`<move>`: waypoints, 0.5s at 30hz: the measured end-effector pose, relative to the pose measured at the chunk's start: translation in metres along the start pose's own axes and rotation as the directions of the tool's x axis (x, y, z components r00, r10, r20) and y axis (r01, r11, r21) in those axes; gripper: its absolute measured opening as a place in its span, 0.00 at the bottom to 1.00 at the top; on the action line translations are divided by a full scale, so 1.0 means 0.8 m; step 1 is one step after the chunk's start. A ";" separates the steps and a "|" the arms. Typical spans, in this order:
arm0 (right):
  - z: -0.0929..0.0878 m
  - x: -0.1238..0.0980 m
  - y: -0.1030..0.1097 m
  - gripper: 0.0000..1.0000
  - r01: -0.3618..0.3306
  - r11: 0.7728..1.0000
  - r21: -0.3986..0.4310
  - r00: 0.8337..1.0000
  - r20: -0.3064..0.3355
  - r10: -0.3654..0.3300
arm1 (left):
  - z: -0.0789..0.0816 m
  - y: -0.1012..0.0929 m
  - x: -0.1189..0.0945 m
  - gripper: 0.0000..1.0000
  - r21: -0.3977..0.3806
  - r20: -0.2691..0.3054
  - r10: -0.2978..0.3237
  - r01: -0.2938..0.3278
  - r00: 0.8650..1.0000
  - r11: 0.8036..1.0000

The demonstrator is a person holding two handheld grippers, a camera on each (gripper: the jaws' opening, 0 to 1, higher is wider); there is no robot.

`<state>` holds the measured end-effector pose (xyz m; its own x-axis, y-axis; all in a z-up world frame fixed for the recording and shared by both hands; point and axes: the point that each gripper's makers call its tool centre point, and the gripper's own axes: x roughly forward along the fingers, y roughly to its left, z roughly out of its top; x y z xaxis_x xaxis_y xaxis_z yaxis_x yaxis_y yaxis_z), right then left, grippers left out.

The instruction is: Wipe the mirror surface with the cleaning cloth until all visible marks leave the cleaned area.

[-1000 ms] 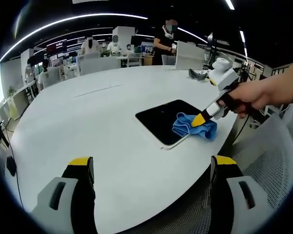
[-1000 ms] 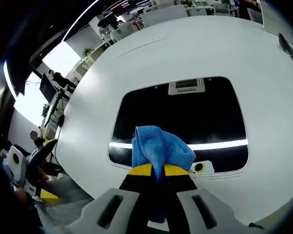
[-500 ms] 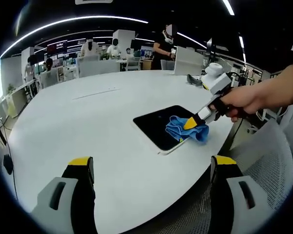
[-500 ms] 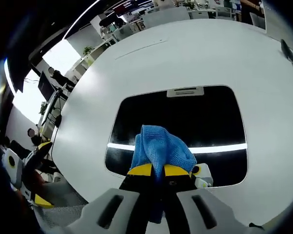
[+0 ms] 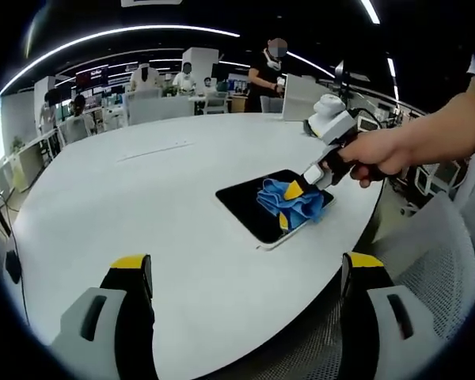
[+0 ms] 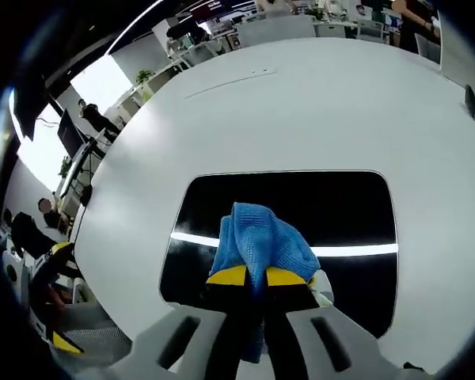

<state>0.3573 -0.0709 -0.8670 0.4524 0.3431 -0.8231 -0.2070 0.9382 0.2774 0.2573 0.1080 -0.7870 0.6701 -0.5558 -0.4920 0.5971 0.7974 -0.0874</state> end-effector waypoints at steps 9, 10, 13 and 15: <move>0.023 0.012 -0.007 0.01 0.015 0.999 -0.034 1.000 0.004 -0.015 | 0.002 0.000 -0.001 0.99 -0.003 0.009 0.002 -0.002 1.000 1.000; 0.027 0.014 -0.009 0.01 0.016 0.999 -0.032 1.000 0.005 -0.015 | 0.006 0.000 -0.001 0.99 0.001 0.023 0.004 -0.004 1.000 1.000; 0.033 0.016 -0.009 0.01 0.017 0.999 -0.037 1.000 0.007 -0.016 | 0.009 0.003 -0.002 0.99 -0.009 0.040 0.009 -0.009 0.999 1.000; 0.038 0.019 -0.010 0.01 0.018 0.999 -0.041 1.000 0.008 -0.018 | 0.009 0.004 -0.001 0.99 -0.008 0.041 0.012 -0.012 0.999 1.000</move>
<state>0.3920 -0.0716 -0.8669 0.4631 0.3269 -0.8238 -0.2345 0.9416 0.2419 0.2614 0.1094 -0.7807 0.6948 -0.5554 -0.4568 0.5857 0.8057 -0.0887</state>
